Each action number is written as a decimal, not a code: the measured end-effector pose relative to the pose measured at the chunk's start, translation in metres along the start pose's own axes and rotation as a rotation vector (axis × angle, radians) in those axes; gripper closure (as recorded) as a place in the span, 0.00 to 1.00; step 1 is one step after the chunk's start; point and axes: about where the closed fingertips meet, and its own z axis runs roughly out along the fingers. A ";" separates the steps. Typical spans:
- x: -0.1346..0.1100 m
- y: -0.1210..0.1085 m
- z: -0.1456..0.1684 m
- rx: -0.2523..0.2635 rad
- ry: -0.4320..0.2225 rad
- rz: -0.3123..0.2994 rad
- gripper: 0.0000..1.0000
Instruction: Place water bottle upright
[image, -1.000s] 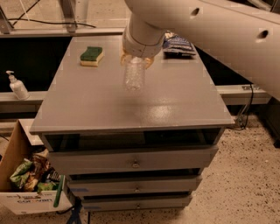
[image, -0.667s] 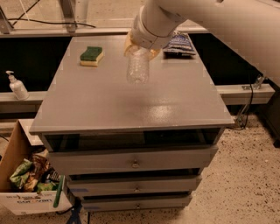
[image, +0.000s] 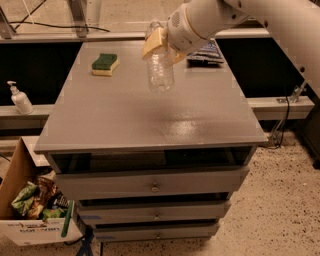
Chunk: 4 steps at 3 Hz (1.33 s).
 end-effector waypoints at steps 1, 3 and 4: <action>0.003 -0.006 -0.002 0.035 -0.006 -0.065 1.00; 0.007 -0.005 0.002 0.117 0.050 -0.092 1.00; 0.015 0.000 0.007 0.284 0.136 -0.131 1.00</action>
Offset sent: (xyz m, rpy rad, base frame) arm -0.0007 0.0036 0.0072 0.0103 -0.0306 0.0670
